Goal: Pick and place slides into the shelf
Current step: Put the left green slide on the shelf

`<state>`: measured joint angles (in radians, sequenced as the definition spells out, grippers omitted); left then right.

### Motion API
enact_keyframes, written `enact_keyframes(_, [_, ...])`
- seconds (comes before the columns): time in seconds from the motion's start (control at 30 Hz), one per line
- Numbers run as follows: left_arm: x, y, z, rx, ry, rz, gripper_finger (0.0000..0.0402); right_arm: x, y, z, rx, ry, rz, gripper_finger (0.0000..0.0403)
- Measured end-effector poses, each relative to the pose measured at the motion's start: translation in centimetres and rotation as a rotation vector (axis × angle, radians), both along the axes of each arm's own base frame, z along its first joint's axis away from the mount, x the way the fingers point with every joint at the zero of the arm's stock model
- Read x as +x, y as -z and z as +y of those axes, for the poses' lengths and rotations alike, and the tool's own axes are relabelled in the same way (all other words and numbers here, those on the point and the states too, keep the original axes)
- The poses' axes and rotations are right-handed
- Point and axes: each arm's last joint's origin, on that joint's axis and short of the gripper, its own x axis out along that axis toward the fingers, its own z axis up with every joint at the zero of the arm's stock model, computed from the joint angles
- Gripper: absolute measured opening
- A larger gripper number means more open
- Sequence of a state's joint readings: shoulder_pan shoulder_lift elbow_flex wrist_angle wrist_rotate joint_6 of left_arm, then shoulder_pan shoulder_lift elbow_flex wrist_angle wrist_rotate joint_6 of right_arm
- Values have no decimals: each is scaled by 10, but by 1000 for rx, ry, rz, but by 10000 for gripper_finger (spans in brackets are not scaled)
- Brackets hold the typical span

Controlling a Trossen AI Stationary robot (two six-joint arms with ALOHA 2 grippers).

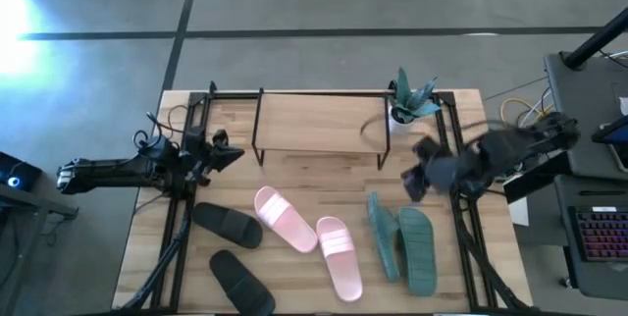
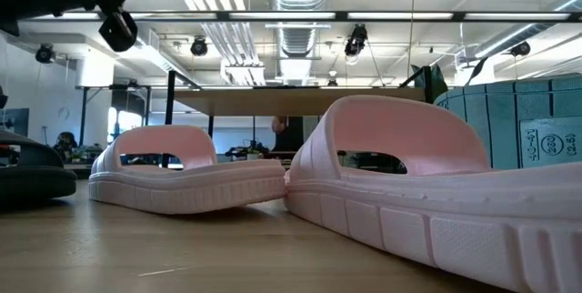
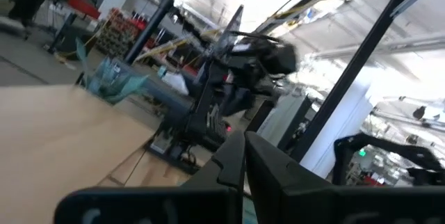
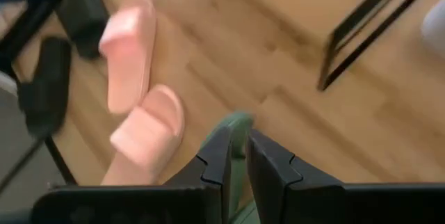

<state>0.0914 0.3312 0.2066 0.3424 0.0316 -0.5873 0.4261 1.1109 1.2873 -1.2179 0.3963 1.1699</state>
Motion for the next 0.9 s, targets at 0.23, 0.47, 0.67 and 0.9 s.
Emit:
enact_keyframes(0.23, [0, 0, 0, 124, -27, 25, 0, 19, 29, 65, -192, 26, 68, 38])
enact_keyframes(0.47, [0, -1, 0, 171, -37, 22, 0, 30, 65, 126, -194, -40, 312, 38])
enact_keyframes(0.67, [0, -1, 0, 171, -38, 21, 0, 36, 91, 151, -337, -87, 440, 38])
enact_keyframes(0.9, [0, 0, 0, 169, -39, 28, 0, 39, 121, 164, -412, -251, 630, 68])
